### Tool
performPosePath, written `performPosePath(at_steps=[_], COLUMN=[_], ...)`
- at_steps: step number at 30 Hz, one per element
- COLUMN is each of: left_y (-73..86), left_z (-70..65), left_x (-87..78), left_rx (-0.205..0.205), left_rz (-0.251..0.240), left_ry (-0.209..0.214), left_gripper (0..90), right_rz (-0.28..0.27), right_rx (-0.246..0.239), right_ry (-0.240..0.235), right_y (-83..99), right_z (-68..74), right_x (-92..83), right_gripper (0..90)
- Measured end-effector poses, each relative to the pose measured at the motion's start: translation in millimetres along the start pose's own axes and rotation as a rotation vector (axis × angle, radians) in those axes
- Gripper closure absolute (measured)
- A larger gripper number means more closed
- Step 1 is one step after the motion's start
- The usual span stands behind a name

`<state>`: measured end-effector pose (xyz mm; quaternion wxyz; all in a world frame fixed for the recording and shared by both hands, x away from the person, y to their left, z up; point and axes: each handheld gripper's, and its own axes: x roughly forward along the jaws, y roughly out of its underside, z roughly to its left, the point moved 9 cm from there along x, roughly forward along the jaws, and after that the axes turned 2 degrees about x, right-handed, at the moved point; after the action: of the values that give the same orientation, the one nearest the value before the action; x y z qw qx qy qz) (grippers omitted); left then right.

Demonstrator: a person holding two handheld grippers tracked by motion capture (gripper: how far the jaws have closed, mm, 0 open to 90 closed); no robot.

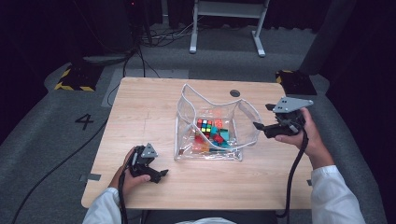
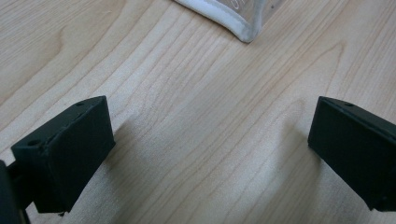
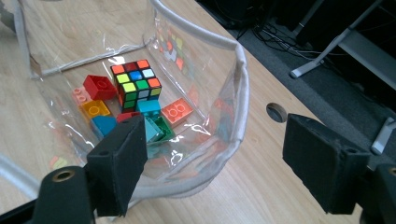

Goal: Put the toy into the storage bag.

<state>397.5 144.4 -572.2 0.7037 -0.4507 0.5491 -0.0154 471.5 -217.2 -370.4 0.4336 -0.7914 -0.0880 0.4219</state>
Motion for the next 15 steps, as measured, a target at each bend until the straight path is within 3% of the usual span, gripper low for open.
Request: performPosePath(at_steps=[15], left_y=[0.0], left_z=[0.0], left_x=[0.0], left_rx=[0.0], left_rz=[0.0], left_ry=[0.0], left_gripper=[0.3], right_rz=[-0.009], right_rx=[0.005], right_ry=[0.004], right_y=[17.8], right_z=[0.2], right_x=[-12.1], right_gripper=[22.2])
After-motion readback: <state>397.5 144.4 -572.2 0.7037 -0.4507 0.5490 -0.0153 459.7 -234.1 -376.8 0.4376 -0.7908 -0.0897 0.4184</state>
